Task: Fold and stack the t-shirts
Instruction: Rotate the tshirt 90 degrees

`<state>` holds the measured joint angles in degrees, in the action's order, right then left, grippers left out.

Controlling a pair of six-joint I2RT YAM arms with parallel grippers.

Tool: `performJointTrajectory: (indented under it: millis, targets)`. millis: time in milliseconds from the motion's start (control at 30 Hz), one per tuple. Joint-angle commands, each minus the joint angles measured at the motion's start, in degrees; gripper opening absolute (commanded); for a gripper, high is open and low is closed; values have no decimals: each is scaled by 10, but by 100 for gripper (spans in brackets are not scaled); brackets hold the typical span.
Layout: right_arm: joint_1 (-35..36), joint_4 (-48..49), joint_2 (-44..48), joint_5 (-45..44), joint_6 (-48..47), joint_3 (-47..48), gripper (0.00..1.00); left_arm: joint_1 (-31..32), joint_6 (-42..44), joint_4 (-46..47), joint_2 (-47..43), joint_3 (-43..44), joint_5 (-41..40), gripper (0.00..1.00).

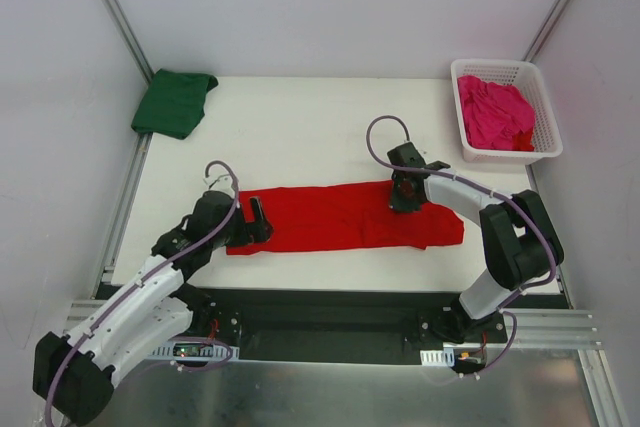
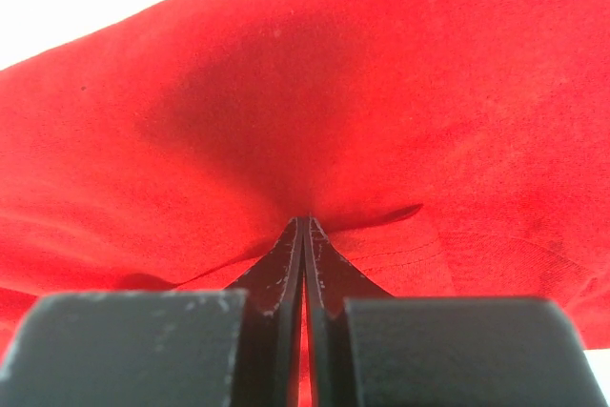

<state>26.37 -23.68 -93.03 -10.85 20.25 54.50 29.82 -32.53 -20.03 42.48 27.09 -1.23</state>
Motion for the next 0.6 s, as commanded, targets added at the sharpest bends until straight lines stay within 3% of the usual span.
performJointTrajectory:
  millis: [0, 167, 300, 567]
  targets:
    - [2, -6, 18, -3, -7, -4, 2, -72, -10, 1, -32, -19, 35, 99]
    - [3, -5, 19, 0, -8, -4, 2, -143, 2, 1, -41, -31, 76, 97]
    - [3, -4, 18, 0, -8, -4, 2, -159, -1, 1, -14, -24, 77, 87]
    - [3, -2, 19, 2, -9, -6, 2, -178, -2, -2, 0, -32, 63, 81]
